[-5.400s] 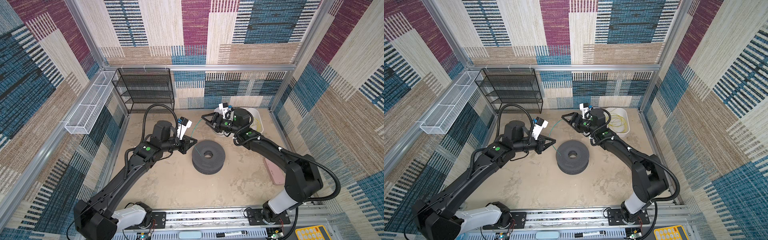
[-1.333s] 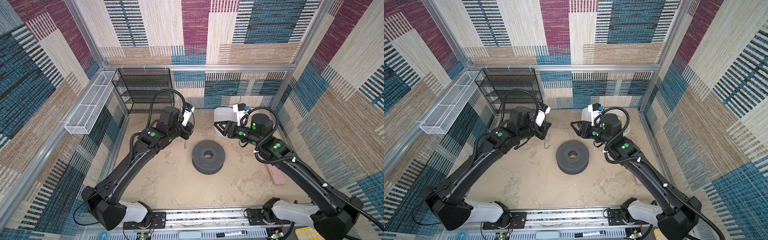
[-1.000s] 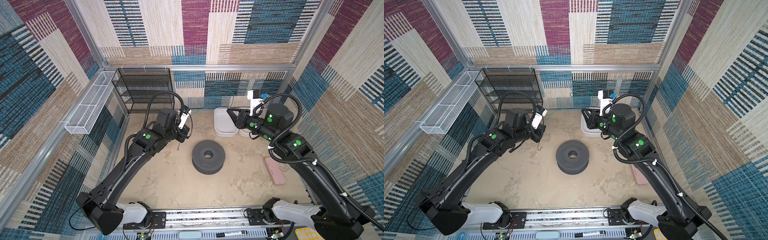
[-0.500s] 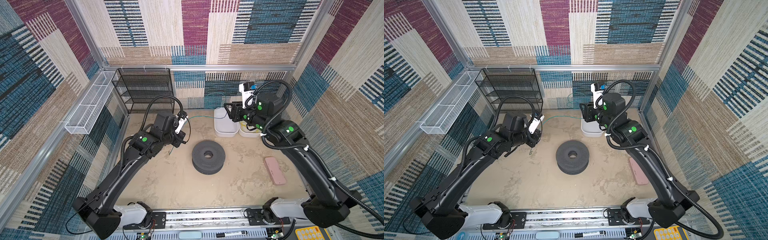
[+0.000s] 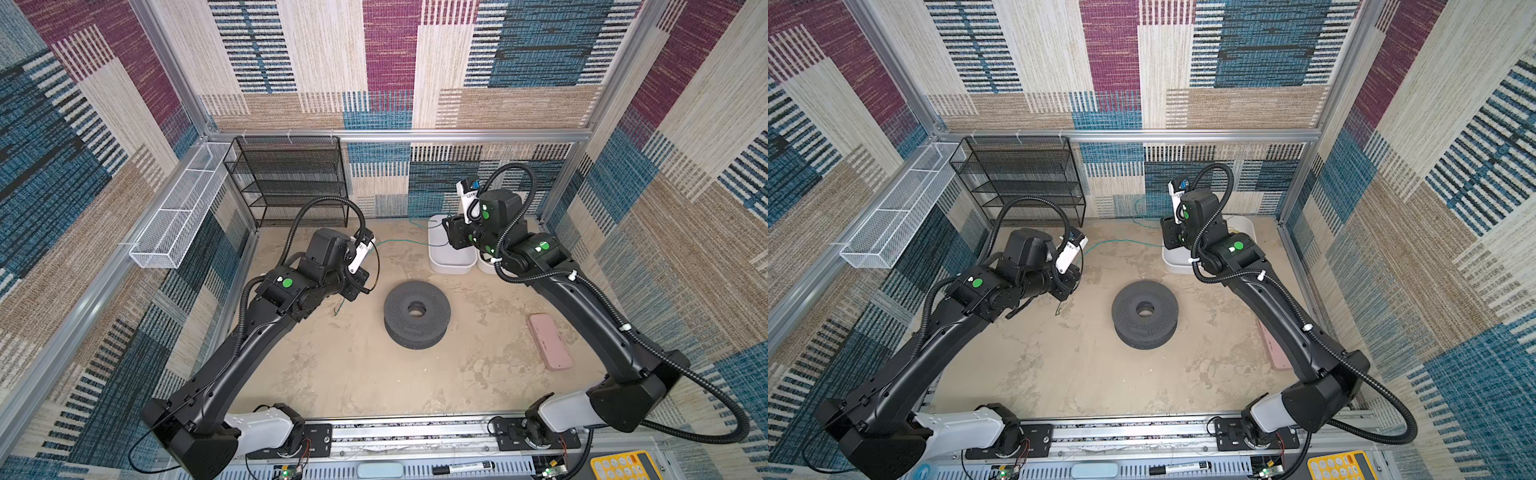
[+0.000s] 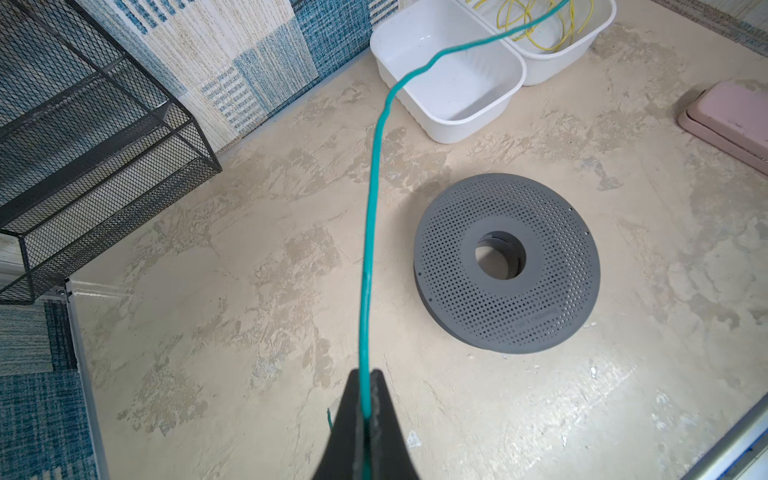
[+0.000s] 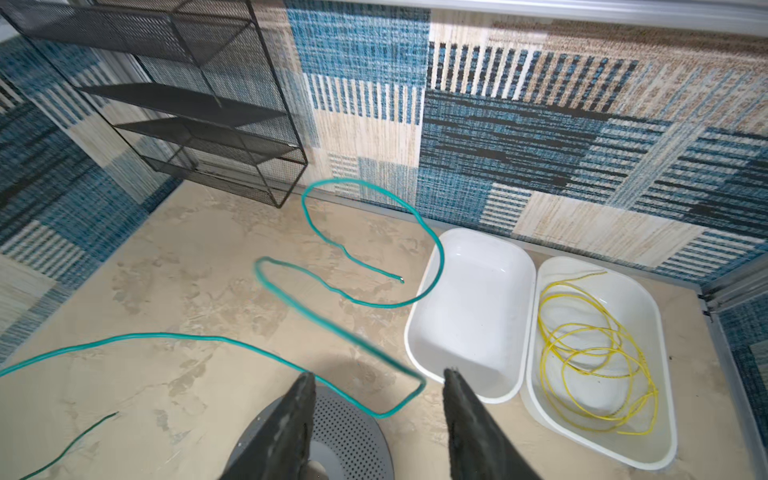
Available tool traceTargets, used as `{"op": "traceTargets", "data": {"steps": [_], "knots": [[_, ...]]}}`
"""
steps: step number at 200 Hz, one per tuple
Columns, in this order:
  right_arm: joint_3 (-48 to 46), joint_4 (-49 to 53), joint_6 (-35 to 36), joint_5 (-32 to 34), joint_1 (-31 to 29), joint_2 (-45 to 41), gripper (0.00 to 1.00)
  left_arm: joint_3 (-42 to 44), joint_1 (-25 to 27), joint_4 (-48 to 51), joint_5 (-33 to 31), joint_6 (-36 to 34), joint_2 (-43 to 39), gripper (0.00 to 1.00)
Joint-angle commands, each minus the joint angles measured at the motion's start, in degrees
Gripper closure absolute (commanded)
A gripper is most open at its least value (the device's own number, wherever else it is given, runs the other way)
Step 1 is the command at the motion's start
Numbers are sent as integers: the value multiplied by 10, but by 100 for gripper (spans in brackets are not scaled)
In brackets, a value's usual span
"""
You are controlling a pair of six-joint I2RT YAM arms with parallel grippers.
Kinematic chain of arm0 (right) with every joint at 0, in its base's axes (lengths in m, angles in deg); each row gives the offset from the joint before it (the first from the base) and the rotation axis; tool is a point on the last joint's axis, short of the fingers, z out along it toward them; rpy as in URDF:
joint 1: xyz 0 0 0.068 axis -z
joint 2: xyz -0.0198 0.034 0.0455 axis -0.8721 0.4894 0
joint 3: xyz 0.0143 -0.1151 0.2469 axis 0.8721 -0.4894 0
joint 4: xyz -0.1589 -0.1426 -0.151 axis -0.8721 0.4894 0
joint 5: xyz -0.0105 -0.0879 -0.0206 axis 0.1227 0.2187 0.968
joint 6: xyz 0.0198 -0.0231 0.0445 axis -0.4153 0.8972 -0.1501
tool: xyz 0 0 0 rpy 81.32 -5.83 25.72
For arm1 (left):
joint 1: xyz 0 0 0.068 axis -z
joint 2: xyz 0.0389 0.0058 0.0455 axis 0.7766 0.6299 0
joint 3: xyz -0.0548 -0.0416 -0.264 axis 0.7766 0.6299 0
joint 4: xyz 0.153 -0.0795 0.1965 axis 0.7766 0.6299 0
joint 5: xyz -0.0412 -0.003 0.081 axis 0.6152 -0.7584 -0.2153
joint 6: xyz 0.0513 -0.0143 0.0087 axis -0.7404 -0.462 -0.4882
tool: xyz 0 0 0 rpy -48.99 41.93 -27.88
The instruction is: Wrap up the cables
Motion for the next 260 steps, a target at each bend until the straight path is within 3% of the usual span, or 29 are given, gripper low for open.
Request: {"op": "traceTargets", "data": {"steps": [1, 35, 71, 98, 122, 169, 212, 260], "knots": [[6, -17, 17, 8, 7, 11, 50, 4, 0, 0, 9, -10, -9, 100], [4, -33, 10, -17, 22, 16, 57, 9, 0, 2, 10, -12, -15, 100], [-1, -58, -9, -29, 35, 0, 87, 16, 0, 4, 8, -11, -21, 100], [-15, -86, -37, -77, 54, -19, 100, 23, 1, 4, 9, -9, -23, 100], [-25, -127, -88, -128, 89, -40, 100, 36, 0, 4, 9, -9, -26, 100], [-80, -250, -254, -259, 186, -74, 100, 75, 0, 7, -10, -11, -29, 100], [-142, -396, -412, -342, 225, -79, 100, 96, 1, 13, -26, -14, -27, 100], [-160, -437, -447, -356, 227, -72, 100, 115, 1, 9, -39, -6, -27, 98]]}}
